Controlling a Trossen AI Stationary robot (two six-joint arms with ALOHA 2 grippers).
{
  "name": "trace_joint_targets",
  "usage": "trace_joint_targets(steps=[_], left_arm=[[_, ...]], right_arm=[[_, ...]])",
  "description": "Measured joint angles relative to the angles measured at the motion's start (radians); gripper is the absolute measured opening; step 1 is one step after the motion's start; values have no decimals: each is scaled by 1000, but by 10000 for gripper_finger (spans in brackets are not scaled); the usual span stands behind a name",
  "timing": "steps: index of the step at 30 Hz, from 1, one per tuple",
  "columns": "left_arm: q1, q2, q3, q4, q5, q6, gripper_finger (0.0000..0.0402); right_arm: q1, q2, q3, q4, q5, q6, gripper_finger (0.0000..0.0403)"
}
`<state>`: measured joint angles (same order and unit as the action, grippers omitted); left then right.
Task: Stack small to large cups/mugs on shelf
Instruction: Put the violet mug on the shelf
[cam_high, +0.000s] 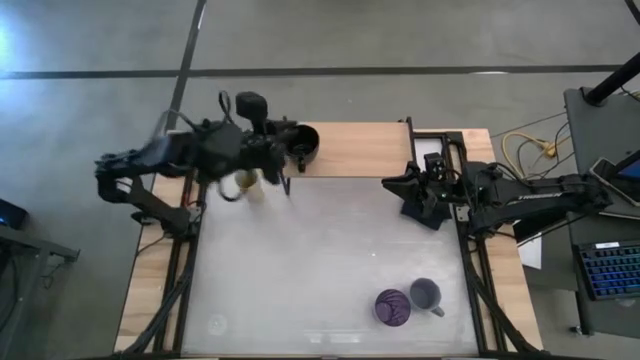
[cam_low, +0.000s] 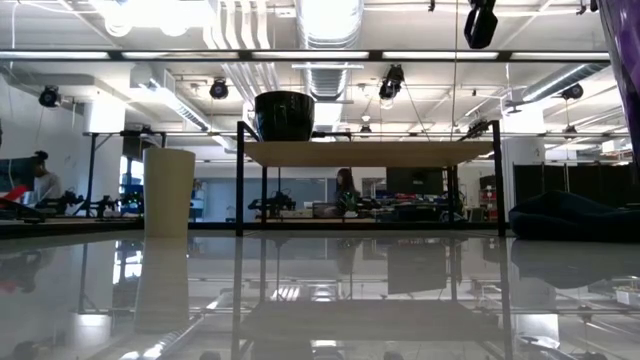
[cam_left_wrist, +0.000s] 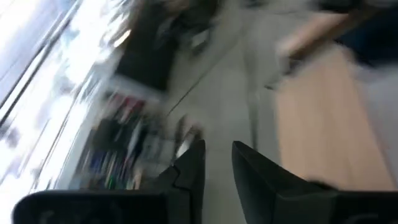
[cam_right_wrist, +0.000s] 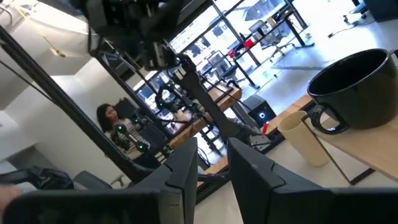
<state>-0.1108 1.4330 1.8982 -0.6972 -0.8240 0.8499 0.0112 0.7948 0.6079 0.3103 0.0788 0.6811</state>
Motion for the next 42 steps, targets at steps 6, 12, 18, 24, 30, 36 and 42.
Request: trace_joint_targets(steps=[6, 12, 18, 24, 30, 36, 42], left_arm=[[-78, -13, 39, 48, -240, -875, 66], [-83, -124, 9, -24, 207, -1140, 66], [-94, -159, 4, -10, 540, -1202, 66], [-94, -159, 6, 13, 899, -1228, 66], [-92, -100, 2, 26, 867, -1216, 66], [-97, -66, 3, -141, 919, -1200, 66], [-103, -38, -31, -181, 999, -1156, 66]], right_arm=[[36, 8, 0, 3, -7, 15, 82], [62, 29, 0, -1, -9, 1, 82], [54, 2, 11, 24, 30, -164, 82], [52, -5, 12, 4, 74, -122, 82], [54, 14, 12, -12, 65, 46, 82], [98, 20, 16, 65, -175, 59, 82], [163, 25, 26, 68, -190, 36, 82]])
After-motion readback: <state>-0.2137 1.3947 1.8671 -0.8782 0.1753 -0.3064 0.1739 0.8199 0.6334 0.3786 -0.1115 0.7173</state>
